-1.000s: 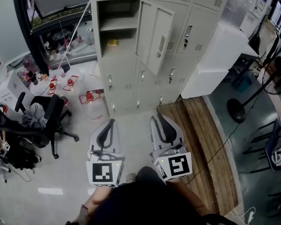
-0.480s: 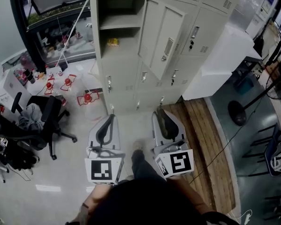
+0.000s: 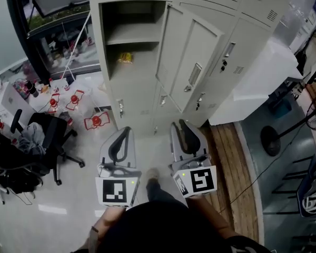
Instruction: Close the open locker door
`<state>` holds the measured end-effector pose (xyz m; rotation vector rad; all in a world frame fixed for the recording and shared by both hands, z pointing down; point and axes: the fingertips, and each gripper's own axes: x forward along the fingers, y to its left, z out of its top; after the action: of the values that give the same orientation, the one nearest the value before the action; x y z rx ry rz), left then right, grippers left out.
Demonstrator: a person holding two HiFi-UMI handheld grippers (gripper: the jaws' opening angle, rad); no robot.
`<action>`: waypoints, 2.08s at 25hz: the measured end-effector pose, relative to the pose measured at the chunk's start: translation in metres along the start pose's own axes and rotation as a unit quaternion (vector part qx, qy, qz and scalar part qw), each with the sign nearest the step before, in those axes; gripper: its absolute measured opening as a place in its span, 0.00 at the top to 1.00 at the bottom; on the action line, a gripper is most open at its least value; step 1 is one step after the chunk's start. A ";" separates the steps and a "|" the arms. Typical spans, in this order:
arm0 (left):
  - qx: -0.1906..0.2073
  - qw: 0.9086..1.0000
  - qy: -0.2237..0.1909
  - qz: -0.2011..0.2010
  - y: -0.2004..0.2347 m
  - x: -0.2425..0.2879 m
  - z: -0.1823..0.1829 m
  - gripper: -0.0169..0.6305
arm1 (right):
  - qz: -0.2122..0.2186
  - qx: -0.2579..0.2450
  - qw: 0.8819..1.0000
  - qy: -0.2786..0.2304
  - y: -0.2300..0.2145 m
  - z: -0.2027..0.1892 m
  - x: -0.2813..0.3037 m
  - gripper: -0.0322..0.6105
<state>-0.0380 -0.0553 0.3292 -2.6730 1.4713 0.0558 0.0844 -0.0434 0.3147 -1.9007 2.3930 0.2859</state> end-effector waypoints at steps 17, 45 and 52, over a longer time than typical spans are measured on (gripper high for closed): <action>0.004 1.000 0.006 0.021 0.018 0.157 -0.002 0.99 | 0.043 -0.002 0.999 -0.008 -0.088 -0.021 0.126 0.82; -0.008 0.976 -0.017 -0.218 -0.085 0.221 0.014 0.99 | -0.106 -0.020 0.994 0.022 -0.163 -0.007 0.082 0.82; -0.010 0.970 -0.021 -0.242 -0.096 0.220 0.015 0.99 | -0.080 -0.002 0.996 0.043 -0.159 -0.015 0.087 0.76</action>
<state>0.1613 -0.1880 0.3036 -2.9418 0.7763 0.0912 0.2199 -0.1637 0.2980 -2.1321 2.2749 0.2008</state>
